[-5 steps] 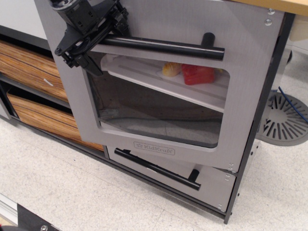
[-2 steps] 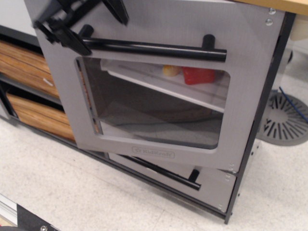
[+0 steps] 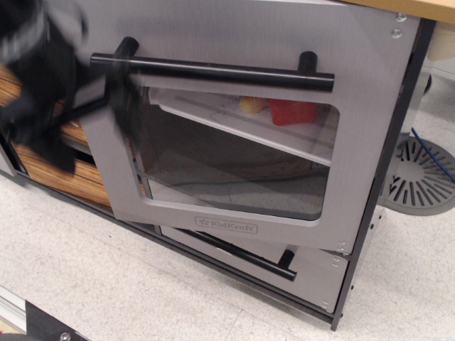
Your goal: Open oven
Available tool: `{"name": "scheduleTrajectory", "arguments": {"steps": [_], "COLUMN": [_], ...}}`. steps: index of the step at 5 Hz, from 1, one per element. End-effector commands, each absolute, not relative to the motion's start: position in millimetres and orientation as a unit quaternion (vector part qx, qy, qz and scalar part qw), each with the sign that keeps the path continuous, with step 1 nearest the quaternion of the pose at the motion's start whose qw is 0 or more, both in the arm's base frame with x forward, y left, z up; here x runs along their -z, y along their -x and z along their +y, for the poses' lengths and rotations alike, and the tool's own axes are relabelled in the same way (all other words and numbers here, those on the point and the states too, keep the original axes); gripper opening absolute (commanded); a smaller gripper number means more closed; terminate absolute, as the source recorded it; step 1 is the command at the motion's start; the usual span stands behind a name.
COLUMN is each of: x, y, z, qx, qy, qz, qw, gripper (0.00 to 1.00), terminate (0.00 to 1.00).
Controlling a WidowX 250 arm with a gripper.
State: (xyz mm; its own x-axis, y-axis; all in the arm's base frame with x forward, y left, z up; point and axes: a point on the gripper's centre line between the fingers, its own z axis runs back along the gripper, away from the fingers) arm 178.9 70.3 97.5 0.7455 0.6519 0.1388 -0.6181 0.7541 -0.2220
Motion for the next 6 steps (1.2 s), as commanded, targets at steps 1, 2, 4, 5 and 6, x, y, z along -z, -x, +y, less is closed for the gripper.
{"name": "scheduleTrajectory", "arguments": {"steps": [1, 2, 4, 5, 6], "x": [-61, -59, -66, -74, -75], "y": [-186, -195, -197, -198, -208], "z": [140, 178, 244, 264, 268], "qx": [-0.305, -0.327, -0.34, -0.364, -0.404], "qy": [0.001, -0.018, -0.043, -0.068, -0.061], "qz": [-0.115, -0.124, -0.106, -0.111, -0.106], "qw": [0.945, 0.937, 0.933, 0.922, 0.907], "gripper": [1.0, 1.0, 1.0, 1.0, 1.0], "terminate": [0.0, 0.0, 0.0, 0.0, 0.0]}}
